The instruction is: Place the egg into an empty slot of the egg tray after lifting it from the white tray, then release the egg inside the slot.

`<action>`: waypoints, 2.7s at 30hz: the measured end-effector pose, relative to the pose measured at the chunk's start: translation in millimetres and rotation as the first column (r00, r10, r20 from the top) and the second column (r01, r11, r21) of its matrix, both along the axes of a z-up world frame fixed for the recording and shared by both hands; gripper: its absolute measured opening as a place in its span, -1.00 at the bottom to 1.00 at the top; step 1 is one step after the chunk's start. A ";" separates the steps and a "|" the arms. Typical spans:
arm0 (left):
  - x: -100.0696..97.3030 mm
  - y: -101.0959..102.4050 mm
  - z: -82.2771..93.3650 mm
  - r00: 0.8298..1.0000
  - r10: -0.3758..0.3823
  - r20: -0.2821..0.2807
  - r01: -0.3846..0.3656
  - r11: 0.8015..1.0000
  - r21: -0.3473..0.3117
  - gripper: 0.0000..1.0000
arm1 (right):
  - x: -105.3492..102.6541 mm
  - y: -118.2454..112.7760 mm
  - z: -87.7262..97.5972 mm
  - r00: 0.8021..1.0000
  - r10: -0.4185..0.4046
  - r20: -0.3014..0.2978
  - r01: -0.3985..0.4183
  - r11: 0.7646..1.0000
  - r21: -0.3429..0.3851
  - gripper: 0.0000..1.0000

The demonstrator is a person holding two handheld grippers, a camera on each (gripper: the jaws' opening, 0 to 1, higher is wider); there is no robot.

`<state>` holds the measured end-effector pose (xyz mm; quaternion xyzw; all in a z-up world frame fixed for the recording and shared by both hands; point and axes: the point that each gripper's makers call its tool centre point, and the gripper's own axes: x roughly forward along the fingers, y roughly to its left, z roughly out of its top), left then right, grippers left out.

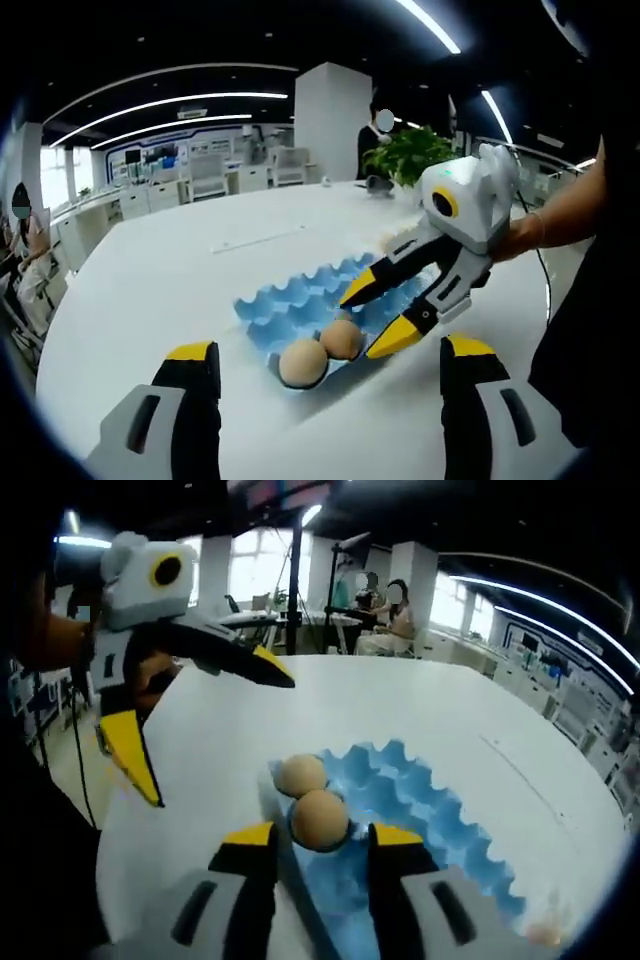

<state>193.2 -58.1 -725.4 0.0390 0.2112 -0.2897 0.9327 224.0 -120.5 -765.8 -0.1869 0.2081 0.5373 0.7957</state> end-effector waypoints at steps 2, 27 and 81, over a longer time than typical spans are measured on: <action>-0.1 -0.3 0.4 1.000 -0.001 0.001 0.001 1.000 -0.001 0.85 | 3.0 -18.6 6.5 0.998 -0.060 0.001 0.060 0.998 0.027 -0.39; 0.6 -7.4 4.8 1.000 -0.023 0.013 0.023 1.000 0.004 0.82 | 21.6 -272.6 11.9 0.700 -0.713 0.041 0.714 0.700 -0.007 -0.43; 0.2 4.8 7.5 0.999 0.020 0.028 -0.020 1.000 -0.007 0.68 | 8.7 -269.7 12.0 0.638 -0.722 -0.266 0.731 0.677 -0.086 -0.55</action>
